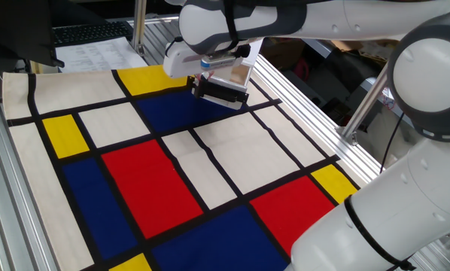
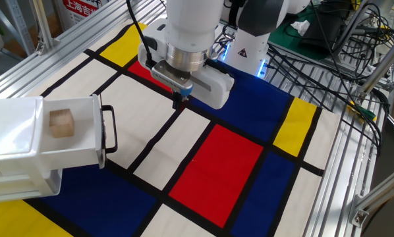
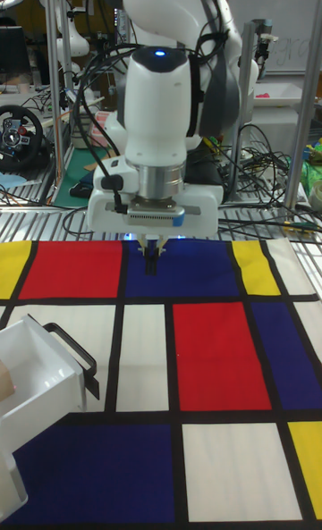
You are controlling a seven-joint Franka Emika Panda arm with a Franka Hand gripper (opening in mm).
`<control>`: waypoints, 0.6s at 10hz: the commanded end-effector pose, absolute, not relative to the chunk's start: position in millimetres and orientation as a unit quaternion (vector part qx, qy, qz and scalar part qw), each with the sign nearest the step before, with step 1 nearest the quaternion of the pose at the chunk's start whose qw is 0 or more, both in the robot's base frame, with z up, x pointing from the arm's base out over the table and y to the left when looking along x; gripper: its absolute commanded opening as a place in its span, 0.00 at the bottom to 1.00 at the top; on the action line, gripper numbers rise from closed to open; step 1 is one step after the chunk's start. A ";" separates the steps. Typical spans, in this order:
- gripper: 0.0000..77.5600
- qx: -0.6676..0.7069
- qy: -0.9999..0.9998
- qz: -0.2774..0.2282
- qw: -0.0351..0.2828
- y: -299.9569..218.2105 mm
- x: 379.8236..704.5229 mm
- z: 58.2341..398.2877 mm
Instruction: Use the gripper to push and close the drawer
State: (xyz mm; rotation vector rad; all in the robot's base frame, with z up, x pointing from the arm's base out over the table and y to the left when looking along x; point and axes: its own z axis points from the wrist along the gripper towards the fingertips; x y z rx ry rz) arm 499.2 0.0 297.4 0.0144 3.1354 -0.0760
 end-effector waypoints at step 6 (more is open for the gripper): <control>0.00 0.002 0.999 -0.036 0.014 -30.7 504.5 284.0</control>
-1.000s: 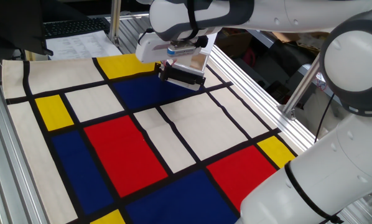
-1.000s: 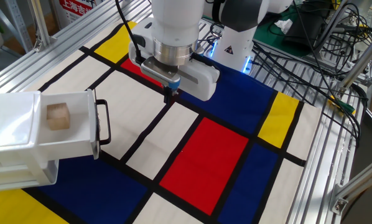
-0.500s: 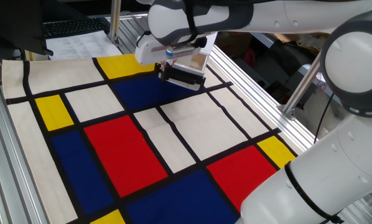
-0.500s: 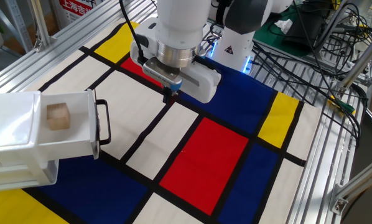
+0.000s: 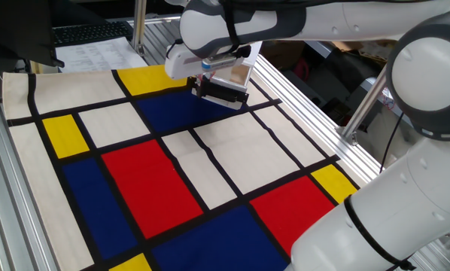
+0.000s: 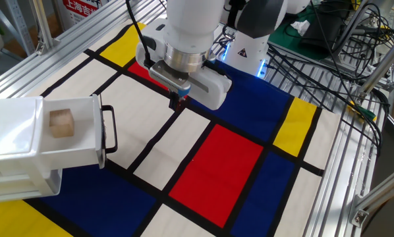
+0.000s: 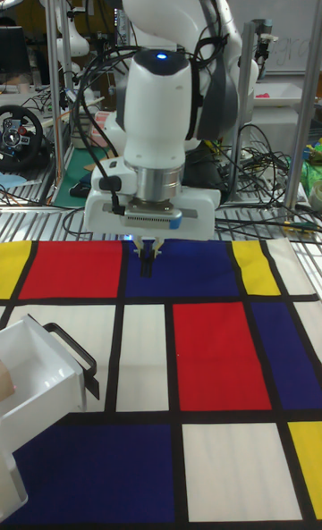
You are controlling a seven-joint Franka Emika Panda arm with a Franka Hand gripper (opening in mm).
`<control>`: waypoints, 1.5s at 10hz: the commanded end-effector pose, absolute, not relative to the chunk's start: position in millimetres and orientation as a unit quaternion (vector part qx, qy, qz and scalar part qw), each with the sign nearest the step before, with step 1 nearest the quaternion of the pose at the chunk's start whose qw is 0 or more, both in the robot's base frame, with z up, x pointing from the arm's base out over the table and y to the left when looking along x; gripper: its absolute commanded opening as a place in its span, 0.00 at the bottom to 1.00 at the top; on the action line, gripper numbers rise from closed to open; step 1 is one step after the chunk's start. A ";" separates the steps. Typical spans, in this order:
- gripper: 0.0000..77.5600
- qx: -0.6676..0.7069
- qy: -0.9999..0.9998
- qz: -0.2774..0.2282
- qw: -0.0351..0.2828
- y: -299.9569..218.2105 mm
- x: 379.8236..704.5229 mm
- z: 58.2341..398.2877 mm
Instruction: Use the gripper to push and close the drawer
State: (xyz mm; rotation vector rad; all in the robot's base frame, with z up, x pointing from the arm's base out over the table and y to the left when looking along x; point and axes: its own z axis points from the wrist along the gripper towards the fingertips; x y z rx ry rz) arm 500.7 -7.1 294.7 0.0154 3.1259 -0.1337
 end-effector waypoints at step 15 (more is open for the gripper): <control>0.00 0.052 0.998 -0.023 0.020 -42.9 503.9 277.1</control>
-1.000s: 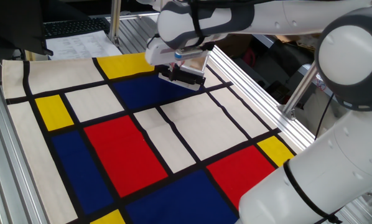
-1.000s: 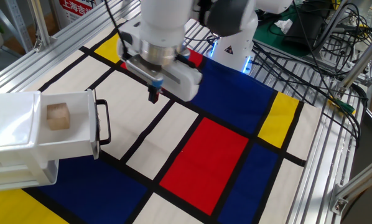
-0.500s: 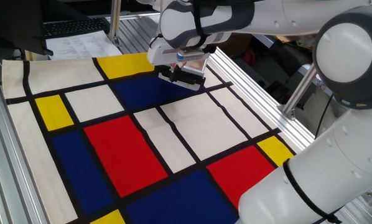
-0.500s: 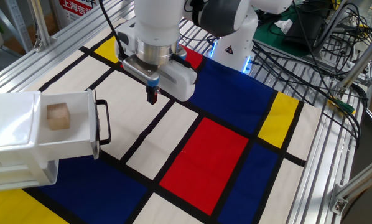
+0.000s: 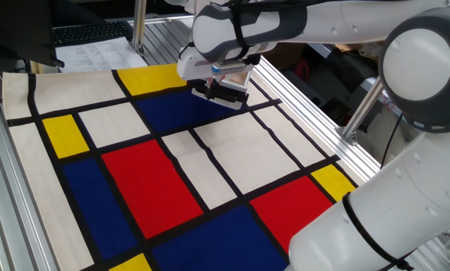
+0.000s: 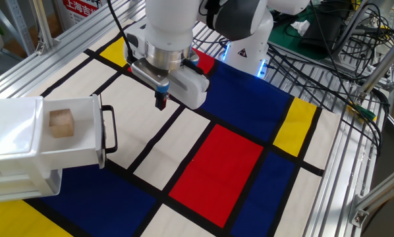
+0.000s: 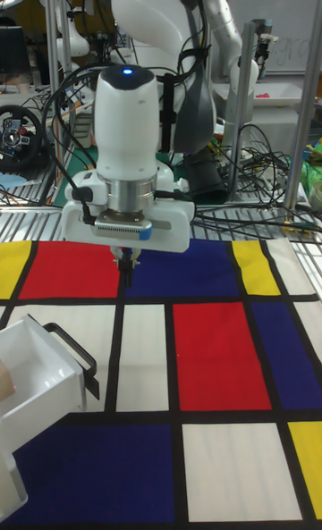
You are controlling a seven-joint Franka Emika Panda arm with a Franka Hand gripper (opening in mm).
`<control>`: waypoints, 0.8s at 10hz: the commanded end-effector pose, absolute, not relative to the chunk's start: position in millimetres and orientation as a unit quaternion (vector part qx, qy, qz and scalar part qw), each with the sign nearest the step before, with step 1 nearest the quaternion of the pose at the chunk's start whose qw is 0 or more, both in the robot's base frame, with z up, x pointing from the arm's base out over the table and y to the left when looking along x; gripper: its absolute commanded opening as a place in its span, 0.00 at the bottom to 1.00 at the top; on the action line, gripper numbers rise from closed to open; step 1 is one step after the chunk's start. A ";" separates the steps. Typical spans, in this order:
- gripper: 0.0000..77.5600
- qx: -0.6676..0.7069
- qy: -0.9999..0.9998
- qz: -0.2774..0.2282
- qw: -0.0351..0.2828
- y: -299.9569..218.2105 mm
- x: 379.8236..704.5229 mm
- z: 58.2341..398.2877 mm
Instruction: Use the gripper to push and close the drawer
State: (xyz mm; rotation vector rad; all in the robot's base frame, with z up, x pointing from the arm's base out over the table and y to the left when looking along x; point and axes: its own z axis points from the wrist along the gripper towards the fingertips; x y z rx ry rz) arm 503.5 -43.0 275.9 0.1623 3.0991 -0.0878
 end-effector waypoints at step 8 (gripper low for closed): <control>0.00 0.075 0.997 -0.021 -0.005 -42.5 505.5 272.8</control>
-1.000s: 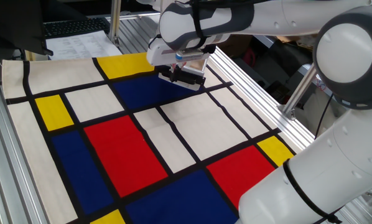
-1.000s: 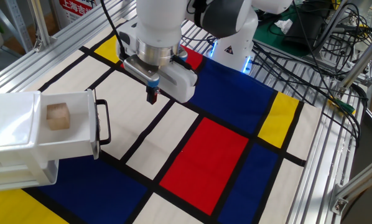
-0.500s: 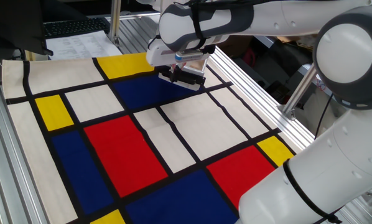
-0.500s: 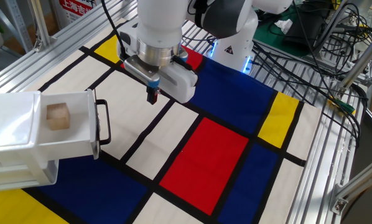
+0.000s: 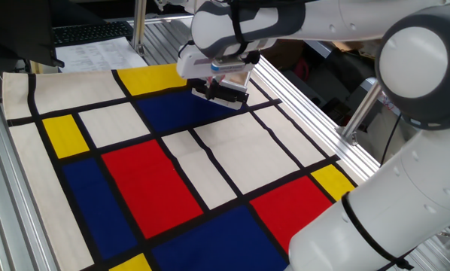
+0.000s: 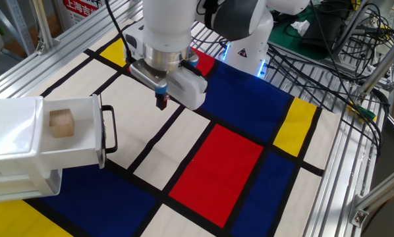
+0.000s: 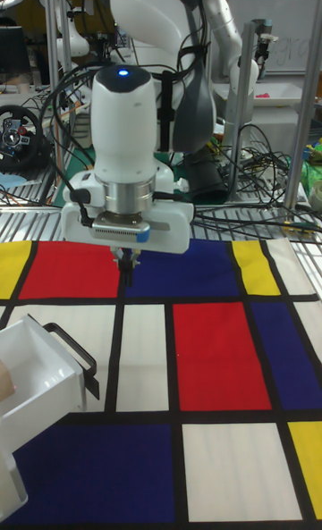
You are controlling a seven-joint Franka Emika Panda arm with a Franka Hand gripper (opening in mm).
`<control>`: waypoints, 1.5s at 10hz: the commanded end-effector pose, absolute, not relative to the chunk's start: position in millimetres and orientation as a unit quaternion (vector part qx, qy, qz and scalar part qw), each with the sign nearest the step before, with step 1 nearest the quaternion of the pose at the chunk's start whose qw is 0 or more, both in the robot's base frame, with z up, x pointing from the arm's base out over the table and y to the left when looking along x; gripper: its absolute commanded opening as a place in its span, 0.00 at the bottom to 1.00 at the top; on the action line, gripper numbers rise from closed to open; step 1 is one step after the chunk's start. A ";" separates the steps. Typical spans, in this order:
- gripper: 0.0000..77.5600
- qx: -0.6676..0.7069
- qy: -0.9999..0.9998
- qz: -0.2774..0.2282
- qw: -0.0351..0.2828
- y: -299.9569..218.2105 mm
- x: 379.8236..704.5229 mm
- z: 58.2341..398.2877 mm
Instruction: Use the gripper to push and close the drawer
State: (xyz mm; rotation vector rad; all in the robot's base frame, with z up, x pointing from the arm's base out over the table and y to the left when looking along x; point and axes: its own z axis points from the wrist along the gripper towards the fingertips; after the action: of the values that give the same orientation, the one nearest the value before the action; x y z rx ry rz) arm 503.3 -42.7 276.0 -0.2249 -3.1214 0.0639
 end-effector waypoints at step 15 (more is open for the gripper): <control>0.00 -0.151 -0.988 0.019 -0.031 -73.6 557.2 249.1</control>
State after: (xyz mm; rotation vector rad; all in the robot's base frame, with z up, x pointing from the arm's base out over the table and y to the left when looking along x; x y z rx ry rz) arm 547.5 -63.3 245.2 -0.4472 -3.1486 0.0640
